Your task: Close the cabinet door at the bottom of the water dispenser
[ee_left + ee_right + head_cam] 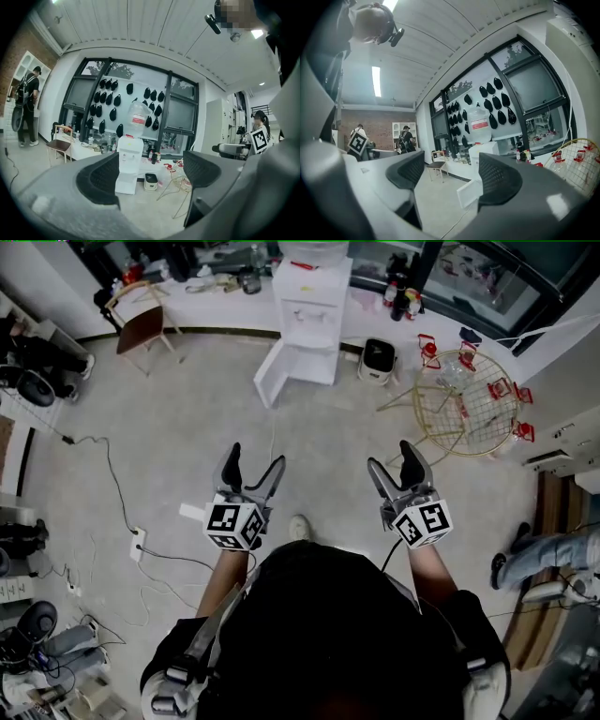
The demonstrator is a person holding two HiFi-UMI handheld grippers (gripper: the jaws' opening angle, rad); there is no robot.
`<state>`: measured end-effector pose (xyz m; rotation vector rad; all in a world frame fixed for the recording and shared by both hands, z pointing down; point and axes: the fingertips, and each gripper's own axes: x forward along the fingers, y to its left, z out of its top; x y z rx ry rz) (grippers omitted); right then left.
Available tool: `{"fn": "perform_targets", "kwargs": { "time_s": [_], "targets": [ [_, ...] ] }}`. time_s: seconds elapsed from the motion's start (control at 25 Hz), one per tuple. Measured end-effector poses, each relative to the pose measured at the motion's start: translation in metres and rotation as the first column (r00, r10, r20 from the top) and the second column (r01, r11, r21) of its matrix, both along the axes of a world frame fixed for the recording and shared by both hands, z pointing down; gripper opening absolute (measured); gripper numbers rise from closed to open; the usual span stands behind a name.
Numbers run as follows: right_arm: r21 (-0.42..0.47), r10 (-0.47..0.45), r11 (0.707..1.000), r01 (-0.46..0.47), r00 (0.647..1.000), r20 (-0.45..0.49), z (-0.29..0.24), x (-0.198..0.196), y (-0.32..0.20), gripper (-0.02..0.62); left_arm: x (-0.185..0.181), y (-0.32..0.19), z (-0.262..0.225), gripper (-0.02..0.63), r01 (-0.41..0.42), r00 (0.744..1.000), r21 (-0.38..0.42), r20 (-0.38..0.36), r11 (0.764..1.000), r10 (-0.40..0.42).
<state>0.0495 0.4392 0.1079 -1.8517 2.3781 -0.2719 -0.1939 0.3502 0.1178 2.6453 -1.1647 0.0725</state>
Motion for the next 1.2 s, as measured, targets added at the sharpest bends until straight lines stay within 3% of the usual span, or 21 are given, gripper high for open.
{"fn": "perform_targets", "kwargs": {
  "time_s": [0.52, 0.8, 1.2],
  "targets": [
    [0.008, -0.069, 0.998, 0.069, 0.998, -0.008, 0.003, -0.061, -0.103, 0.35, -0.056, -0.072, 0.011, 0.428, 0.018, 1.0, -0.019, -0.011, 1.0, -0.019],
    [0.001, -0.044, 0.999, 0.044, 0.999, -0.017, 0.008, -0.058, -0.12, 0.322, -0.042, -0.094, 0.028, 0.428, -0.01, 1.0, -0.057, -0.022, 0.998, 0.009],
    [0.016, -0.075, 0.997, 0.075, 0.996, -0.041, 0.006, -0.026, -0.183, 0.314, -0.017, -0.154, 0.029, 0.426, 0.038, 0.999, -0.039, 0.003, 0.998, -0.038]
  ]
}}
